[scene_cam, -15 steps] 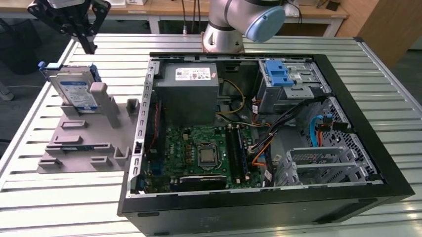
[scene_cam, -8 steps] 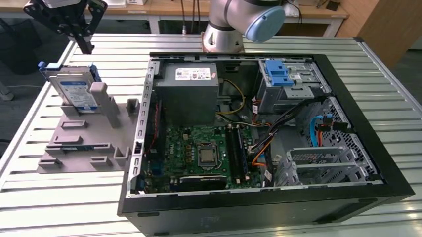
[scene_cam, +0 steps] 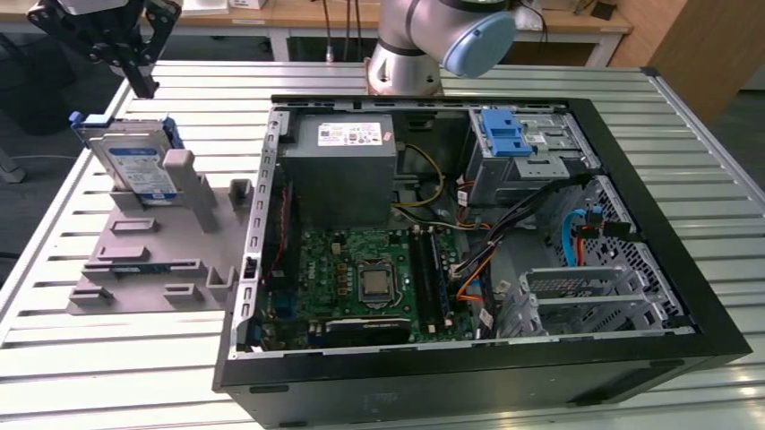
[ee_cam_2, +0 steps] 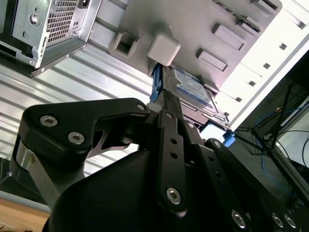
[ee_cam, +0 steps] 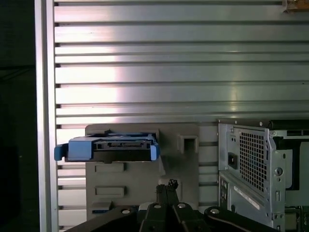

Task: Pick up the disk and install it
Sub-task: 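Reach for the disk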

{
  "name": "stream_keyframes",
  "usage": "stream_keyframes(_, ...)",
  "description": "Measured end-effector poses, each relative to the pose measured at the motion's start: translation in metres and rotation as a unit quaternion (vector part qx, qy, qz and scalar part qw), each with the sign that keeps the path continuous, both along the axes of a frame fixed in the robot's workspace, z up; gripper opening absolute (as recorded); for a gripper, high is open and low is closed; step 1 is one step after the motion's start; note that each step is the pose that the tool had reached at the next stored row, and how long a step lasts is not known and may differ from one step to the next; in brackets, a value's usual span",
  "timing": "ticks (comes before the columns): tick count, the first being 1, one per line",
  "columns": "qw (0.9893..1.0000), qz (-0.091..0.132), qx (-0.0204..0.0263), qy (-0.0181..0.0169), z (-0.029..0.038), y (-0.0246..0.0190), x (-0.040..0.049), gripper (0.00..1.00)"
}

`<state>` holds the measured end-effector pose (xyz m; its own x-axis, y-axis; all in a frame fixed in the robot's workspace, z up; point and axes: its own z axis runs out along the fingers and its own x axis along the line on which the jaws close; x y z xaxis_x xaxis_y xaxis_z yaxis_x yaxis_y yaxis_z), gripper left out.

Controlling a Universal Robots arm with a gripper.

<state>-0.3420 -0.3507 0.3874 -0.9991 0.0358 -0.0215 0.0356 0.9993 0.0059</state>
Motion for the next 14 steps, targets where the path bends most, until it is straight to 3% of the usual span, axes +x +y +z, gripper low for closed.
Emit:
stream_keyframes(5,1.0000,0.000,0.0000,0.0000,-0.0007,0.0003,-0.0093,0.11)
stream_keyframes(14,1.0000,0.001,0.0000,-0.0003,-0.0014,0.0003,-0.0178,0.11)
